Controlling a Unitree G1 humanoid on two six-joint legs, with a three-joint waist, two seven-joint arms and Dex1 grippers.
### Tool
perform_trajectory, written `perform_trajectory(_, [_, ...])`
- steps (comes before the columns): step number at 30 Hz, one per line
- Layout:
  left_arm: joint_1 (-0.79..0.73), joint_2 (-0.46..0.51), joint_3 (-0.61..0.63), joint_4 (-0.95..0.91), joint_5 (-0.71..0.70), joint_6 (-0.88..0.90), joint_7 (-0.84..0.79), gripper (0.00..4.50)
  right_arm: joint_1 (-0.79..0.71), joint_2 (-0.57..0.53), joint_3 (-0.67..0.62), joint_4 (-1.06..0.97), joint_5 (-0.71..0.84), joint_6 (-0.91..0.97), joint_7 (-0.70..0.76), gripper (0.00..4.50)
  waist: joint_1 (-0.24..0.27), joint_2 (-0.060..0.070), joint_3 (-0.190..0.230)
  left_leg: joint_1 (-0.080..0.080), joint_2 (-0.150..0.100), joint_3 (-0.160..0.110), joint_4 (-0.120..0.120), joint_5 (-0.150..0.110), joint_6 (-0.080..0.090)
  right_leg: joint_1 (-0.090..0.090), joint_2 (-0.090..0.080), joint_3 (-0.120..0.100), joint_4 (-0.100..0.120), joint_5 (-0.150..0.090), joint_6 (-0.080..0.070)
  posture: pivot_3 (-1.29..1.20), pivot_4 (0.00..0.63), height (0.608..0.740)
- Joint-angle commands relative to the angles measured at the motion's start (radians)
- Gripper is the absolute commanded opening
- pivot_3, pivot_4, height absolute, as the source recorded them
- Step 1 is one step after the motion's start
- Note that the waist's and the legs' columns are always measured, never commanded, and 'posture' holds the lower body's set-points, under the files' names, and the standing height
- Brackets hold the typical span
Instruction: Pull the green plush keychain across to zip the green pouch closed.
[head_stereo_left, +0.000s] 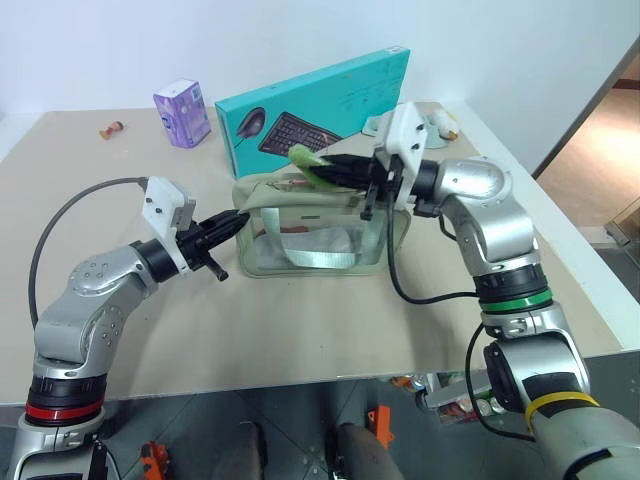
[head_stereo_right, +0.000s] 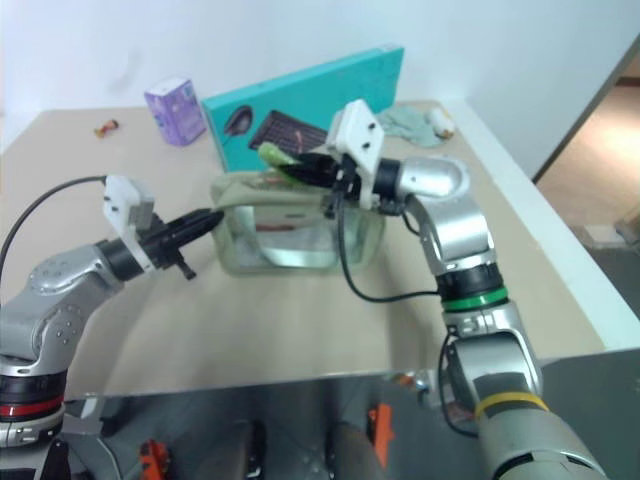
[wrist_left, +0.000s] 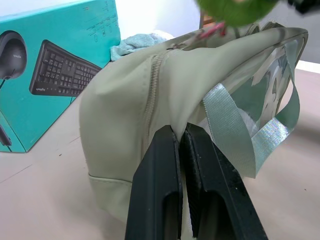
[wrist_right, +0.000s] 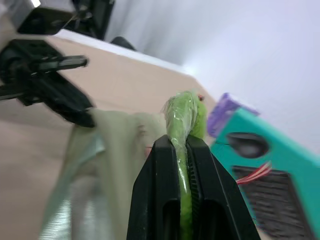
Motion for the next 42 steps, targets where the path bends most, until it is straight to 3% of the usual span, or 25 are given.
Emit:
perform_trajectory(1, [-0.003, 0.011, 0.001, -0.002, 0.005, 0.013, 0.007, 0.0, -0.067, -0.05, -0.074, 0.013, 0.002, -0.063, -0.007, 0.07, 0.0, 0.0, 0.0, 0.0, 0.0, 0.0, 0.0, 0.0, 0.0, 0.0, 0.0, 0.0, 0.0, 0.0, 0.0, 0.0, 0.15, 0.74])
perform_trajectory(10, [-0.003, 0.001, -0.018, -0.007, 0.013, 0.022, 0.012, 0.0, -0.1, -0.143, -0.09, 0.097, -0.026, -0.144, 0.018, 0.07, 0.0, 0.0, 0.0, 0.0, -0.001, 0.0, 0.0, 0.0, 0.0, 0.0, -0.001, 0.0, 0.0, 0.0, 0.0, 0.0, 0.15, 0.74])
perform_trajectory(18, [0.012, 0.016, 0.008, -0.041, -0.007, 0.043, 0.02, 0.0, -0.039, -0.331, -0.115, 0.31, -0.114, -0.289, 0.016, 0.07, 0.001, 0.0, 0.0, 0.0, -0.005, 0.0, 0.0, 0.0, 0.0, 0.001, -0.005, 0.0, -0.001, -0.001, 0.002, 0.0, 0.15, 0.74])
perform_trajectory(23, [0.034, 0.018, 0.025, -0.104, -0.038, 0.089, 0.052, 0.0, -0.016, -0.45, -0.071, 0.531, -0.308, -0.413, -0.155, 0.07, -0.001, 0.0, 0.0, 0.0, -0.007, 0.001, -0.001, 0.0, 0.001, 0.001, -0.007, 0.002, -0.001, -0.003, 0.004, 0.0, 0.15, 0.74])
perform_trajectory(27, [0.041, 0.007, 0.019, -0.128, -0.042, 0.106, 0.077, 0.0, 0.02, -0.417, -0.045, 0.538, -0.359, -0.431, -0.22, 0.07, -0.006, 0.0, 0.0, 0.0, -0.006, 0.001, -0.001, 0.0, 0.001, 0.0, -0.006, 0.002, 0.0, -0.002, 0.004, 0.0, 0.15, 0.74])
perform_trajectory(36, [0.016, -0.009, 0.009, -0.145, -0.043, 0.121, 0.127, 0.0, 0.262, -0.253, 0.073, 0.354, -0.507, -0.401, -0.362, 0.07, -0.006, 0.0, 0.0, 0.001, -0.004, 0.0, -0.001, 0.0, 0.0, 0.001, -0.003, 0.002, 0.0, -0.002, 0.003, 0.0, 0.15, 0.74])
perform_trajectory(42, [0.012, -0.004, 0.008, -0.15, -0.047, 0.124, 0.136, 0.0, 0.274, -0.193, 0.11, 0.335, -0.548, -0.428, -0.405, 0.07, -0.008, -0.001, 0.0, 0.002, -0.004, 0.0, 0.0, 0.0, 0.0, 0.001, -0.003, 0.003, 0.0, -0.001, 0.004, 0.0, 0.15, 0.74])
